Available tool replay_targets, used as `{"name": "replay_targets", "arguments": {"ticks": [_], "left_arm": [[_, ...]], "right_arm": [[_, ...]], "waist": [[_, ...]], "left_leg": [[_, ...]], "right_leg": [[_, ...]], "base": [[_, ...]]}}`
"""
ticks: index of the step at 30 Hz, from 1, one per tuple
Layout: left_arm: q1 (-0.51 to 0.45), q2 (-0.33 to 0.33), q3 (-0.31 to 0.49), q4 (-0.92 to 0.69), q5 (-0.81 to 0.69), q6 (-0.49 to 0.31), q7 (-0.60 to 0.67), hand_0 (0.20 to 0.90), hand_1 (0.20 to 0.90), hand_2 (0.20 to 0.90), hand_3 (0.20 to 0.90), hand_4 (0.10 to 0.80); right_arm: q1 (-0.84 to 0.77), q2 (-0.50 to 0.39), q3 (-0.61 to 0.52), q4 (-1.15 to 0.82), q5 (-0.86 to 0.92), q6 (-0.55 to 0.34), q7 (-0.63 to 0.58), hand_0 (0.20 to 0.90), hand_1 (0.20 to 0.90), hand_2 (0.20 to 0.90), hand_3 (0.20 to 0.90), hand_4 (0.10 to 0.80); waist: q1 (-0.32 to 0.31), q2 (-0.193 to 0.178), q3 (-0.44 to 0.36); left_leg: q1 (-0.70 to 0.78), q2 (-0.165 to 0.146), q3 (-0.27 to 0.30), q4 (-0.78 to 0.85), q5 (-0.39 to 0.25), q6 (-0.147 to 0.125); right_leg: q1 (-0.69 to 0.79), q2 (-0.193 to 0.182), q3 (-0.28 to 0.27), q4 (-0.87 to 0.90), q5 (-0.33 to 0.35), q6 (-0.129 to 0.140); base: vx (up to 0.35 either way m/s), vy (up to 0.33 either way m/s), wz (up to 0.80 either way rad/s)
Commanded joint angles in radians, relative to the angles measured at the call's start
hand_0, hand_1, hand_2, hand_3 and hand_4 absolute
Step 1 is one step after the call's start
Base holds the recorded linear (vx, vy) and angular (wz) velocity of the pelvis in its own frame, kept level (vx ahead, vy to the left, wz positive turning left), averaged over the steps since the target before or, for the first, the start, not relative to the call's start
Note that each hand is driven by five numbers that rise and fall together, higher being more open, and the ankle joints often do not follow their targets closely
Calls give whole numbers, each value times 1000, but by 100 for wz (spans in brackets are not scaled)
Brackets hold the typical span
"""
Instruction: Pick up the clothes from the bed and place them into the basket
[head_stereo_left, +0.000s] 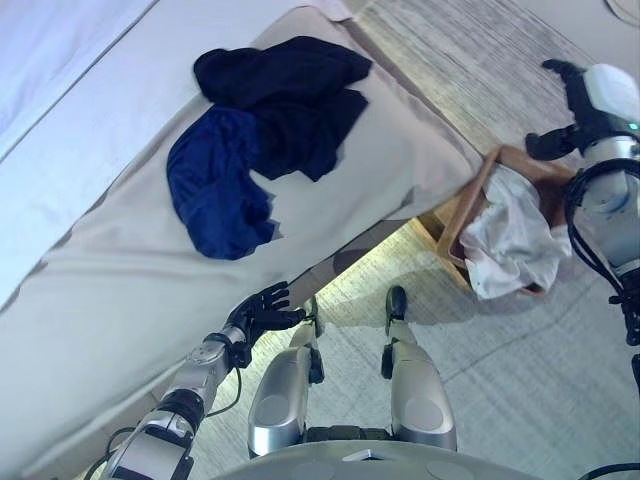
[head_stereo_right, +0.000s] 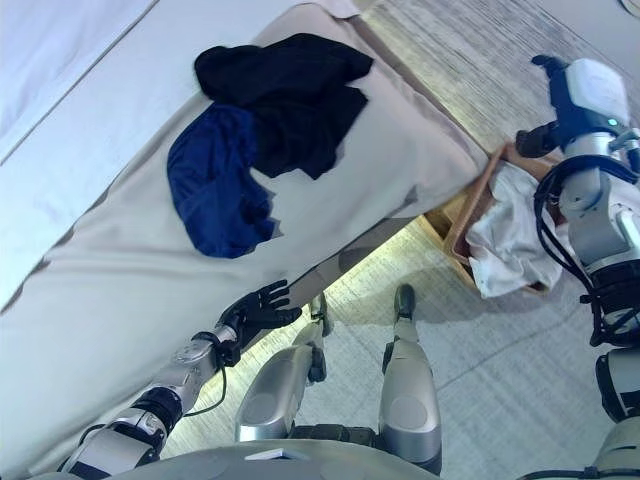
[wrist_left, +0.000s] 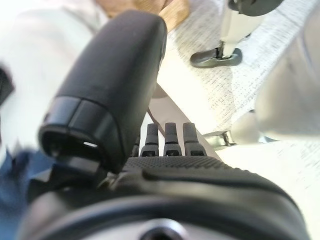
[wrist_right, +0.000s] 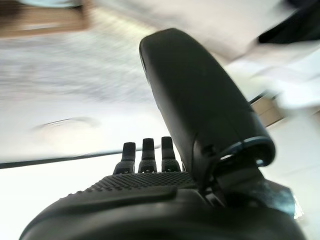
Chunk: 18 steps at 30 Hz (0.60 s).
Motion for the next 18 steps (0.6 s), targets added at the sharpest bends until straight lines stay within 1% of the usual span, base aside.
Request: {"name": "replay_targets", "arguments": {"ticks": [1,3,4,5,6,7,10,13,15,17,18], "left_arm": [[79,78,-22,53,-17,-6,-3,900,900,900,900,800],[79,88,-21,67,-28,7,5,900,900,900,900,800],[83,95,-16,78,-21,17,5,900,900,900,900,800],[83,103,-16,85,-23,23,10,900,900,900,900,800],[84,111,-14,87,-29,31,13,900,900,900,900,800],[84,111,-13,87,-29,32,13,900,900,900,900,800],[83,139,-5,82,-54,57,15,900,900,900,900,800],[79,147,5,84,-64,60,9,900,900,900,900,800],[84,149,9,79,-73,46,-2,900,900,900,900,800],[89,148,13,76,-78,37,-8,900,900,900,900,800],[91,148,13,72,-80,36,-8,900,900,900,900,800]], "right_arm": [[-130,33,51,16,-23,-10,-8,900,900,900,900,800],[-176,49,88,93,-26,39,1,900,900,900,900,800],[-208,63,120,158,-38,62,7,900,900,900,900,800],[-237,74,147,209,-28,89,16,900,900,900,900,800],[-264,85,170,251,-21,112,33,900,900,900,900,800],[-266,85,172,252,-20,112,33,900,900,900,900,800],[-336,114,225,367,-45,172,41,900,900,900,900,800],[-388,150,238,504,-46,220,18,900,900,900,900,800],[-425,170,225,628,-65,298,-13,900,900,900,900,800],[-435,174,225,681,-80,348,-15,900,900,900,900,800],[-435,174,223,697,-75,349,-25,900,900,900,900,800]], "waist": [[81,-106,-93],[119,-107,-82],[151,-109,-79],[172,-112,-75],[189,-114,-70],[188,-114,-70],[242,-116,-54],[285,-116,-40],[323,-115,-24],[337,-116,-17],[340,-115,-14]], "left_leg": [[-43,-75,-22,119,-166,24],[-56,-87,-42,143,-170,32],[-49,-93,-62,154,-194,32],[-54,-98,-71,160,-194,37],[-60,-103,-80,168,-194,41],[-60,-103,-80,168,-194,41],[-90,-116,-101,197,-194,57],[-120,-125,-122,223,-198,69],[-148,-133,-142,246,-203,79],[-162,-136,-149,256,-207,84],[-167,-136,-152,258,-206,86]], "right_leg": [[-55,0,-50,101,-119,-48],[-45,-12,-84,118,-126,-49],[-30,-16,-93,135,-153,-43],[-26,-21,-109,145,-156,-43],[-23,-26,-122,155,-159,-41],[-23,-26,-122,155,-159,-41],[-24,-46,-158,192,-161,-36],[-34,-64,-185,230,-163,-38],[-45,-77,-211,264,-164,-38],[-52,-83,-221,279,-167,-37],[-54,-84,-225,284,-166,-36]], "base": [[62,119,82],[148,174,71],[242,186,61],[240,154,68],[100,93,66],[96,124,62],[109,126,47],[104,101,38],[88,87,37],[46,50,31],[50,57,33]]}}
